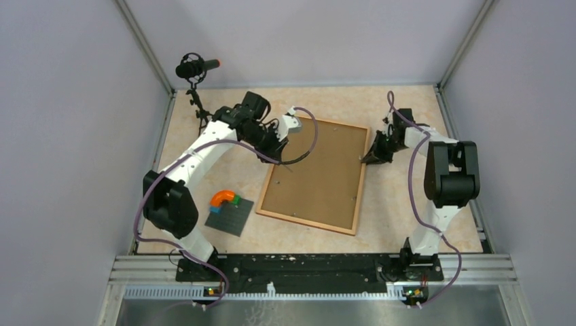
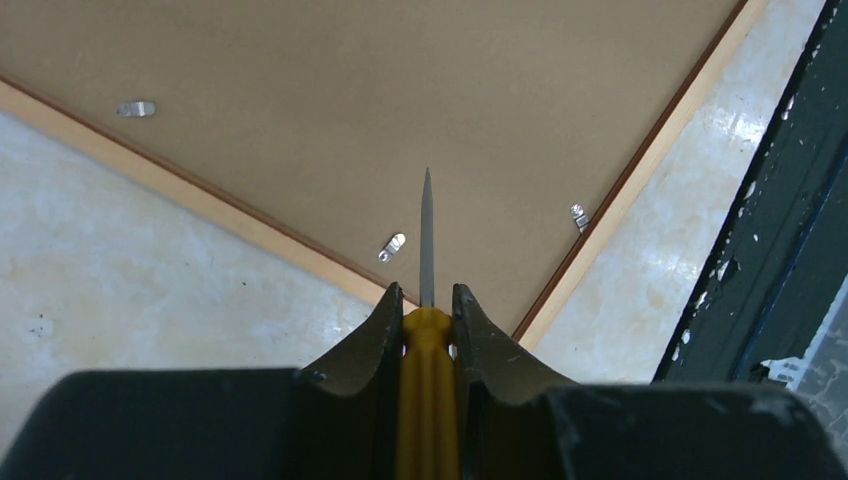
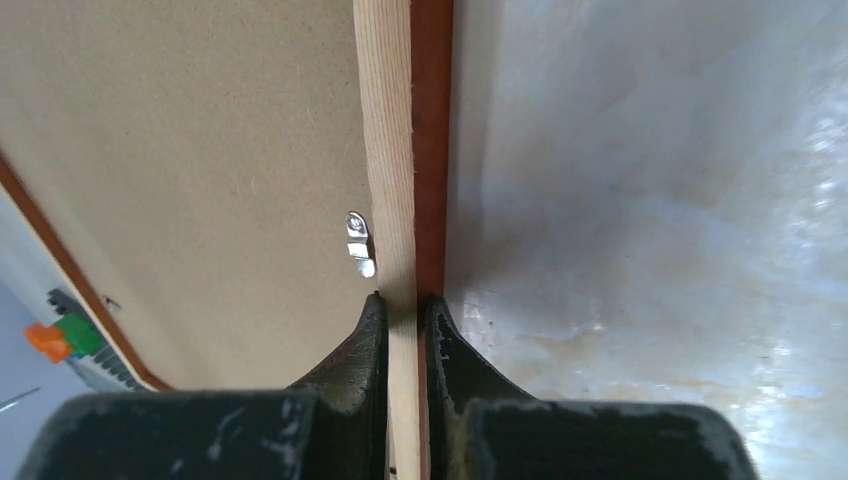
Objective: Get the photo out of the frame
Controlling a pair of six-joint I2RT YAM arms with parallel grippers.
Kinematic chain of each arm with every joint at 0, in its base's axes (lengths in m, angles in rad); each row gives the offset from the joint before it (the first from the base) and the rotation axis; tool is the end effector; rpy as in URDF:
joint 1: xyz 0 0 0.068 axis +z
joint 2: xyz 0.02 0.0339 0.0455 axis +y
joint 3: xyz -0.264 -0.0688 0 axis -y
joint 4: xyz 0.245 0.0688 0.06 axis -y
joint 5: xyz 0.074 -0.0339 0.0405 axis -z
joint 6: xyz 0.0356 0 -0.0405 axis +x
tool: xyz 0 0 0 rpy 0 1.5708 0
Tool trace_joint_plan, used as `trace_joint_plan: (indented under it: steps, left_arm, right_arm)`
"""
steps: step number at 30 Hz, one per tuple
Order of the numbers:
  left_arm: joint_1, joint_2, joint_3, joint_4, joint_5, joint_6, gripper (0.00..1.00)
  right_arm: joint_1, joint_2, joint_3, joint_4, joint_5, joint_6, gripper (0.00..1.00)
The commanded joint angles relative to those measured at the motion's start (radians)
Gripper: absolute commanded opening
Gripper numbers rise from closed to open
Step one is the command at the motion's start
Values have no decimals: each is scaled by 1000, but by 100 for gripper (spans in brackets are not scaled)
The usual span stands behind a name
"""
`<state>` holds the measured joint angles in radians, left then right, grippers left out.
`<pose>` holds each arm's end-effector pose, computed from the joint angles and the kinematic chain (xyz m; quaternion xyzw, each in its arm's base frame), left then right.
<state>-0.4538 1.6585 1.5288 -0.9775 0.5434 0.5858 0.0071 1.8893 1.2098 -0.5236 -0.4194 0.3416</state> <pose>0.2980 -0.1658 0.3108 0.5192 0.7831 -0.2460 0.2380 0.3691 0.0171 0.1575 0.1226 0.9545 0.2326 0.1406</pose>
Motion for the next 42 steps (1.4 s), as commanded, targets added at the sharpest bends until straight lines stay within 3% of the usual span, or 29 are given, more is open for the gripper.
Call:
trace_joint_plan:
  steps: [1,4,7,10,16,26,42]
  left_arm:
    - [-33,-23,-35,-25,20,120,0]
    - [-66,-34,-60,-62,15,172,0]
    - [-113,-56,-96,-102,13,235,0]
    - [-167,-84,-144,-131,6,294,0]
    - [-243,-113,-213,-162,-43,344,0]
    - [-327,-93,-200,-164,-116,265,0]
    - [-376,-56,-190,-114,-203,154,0]
  right_arm:
    - [13,-62,-50,66,-136,125,8]
    - [14,-88,-60,60,-195,92,22]
    - [12,-103,-20,0,-238,-6,48]
    - [11,-117,24,-48,-242,-87,54]
    - [11,-91,110,-57,-152,-133,55]
    - [51,17,254,-31,9,-111,57]
    - [99,62,228,2,119,-107,53]
